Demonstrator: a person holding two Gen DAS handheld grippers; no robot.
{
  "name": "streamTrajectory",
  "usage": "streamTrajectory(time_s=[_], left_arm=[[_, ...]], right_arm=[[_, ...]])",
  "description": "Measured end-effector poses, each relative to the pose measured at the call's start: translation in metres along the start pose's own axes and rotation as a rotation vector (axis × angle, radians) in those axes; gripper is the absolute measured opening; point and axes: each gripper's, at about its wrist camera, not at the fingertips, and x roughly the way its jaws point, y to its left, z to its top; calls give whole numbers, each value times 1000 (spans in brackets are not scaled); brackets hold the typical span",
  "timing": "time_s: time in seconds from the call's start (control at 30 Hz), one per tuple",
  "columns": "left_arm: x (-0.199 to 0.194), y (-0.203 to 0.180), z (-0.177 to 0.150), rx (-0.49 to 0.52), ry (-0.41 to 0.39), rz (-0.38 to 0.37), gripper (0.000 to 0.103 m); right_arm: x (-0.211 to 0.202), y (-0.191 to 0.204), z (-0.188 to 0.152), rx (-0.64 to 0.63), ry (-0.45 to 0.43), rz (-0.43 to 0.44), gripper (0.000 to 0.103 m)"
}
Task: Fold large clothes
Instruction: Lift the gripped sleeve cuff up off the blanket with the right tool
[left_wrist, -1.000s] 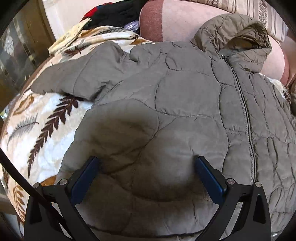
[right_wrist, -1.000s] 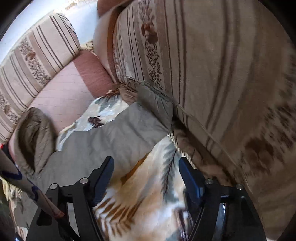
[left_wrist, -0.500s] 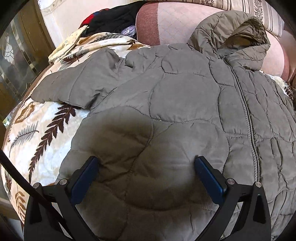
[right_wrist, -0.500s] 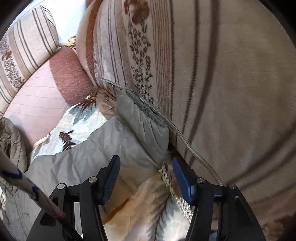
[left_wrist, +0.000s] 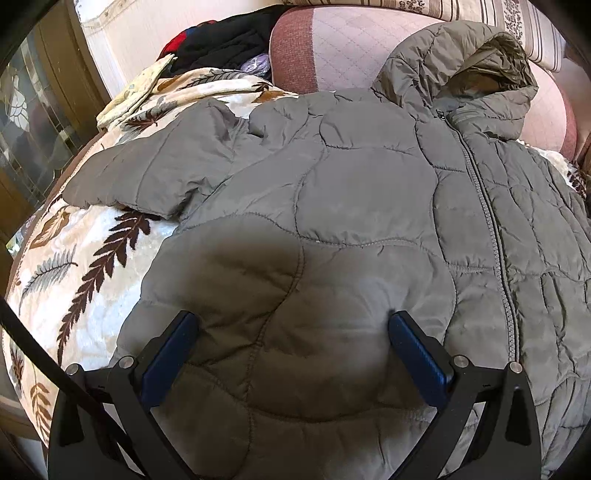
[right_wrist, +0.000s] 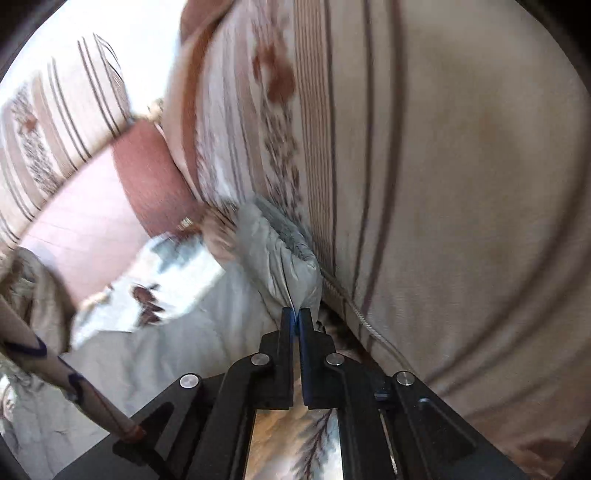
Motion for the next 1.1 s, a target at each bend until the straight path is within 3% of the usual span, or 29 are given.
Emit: streamTrajectory(time_s=[0.2,0.4,0.47,0.6,0.73,0.87,0.97,1.1], left_arm=[[-4,6,-2,-24,10,-33,103],[-7,8,-8,-25,12,-35,103],[-8,9,-10,-22,11,-37,103],[-6,8,-9,-30,12,-34,103],[-4,1,-7,-14,6,-21,103],[-3,-1,-6,-5,0,-19,103],[-1,-2,-4,-5,-1,-18,103],[1,-4,-2,5,-10,-6,103]], right_arm=[[-71,18,14,-26,-95,54,1],[-104,25,14,-48,-90,105,2],[-95,15,8,-25,-42,139,8],[-64,-7,-7,17,2,111,15],[-23,-16,-20,40,66,83,32],[9,-15,-27,0,66,-32,34],[31,-17,-25,-28,56,-151,48],[62,-16,-24,-32,83,-109,46]])
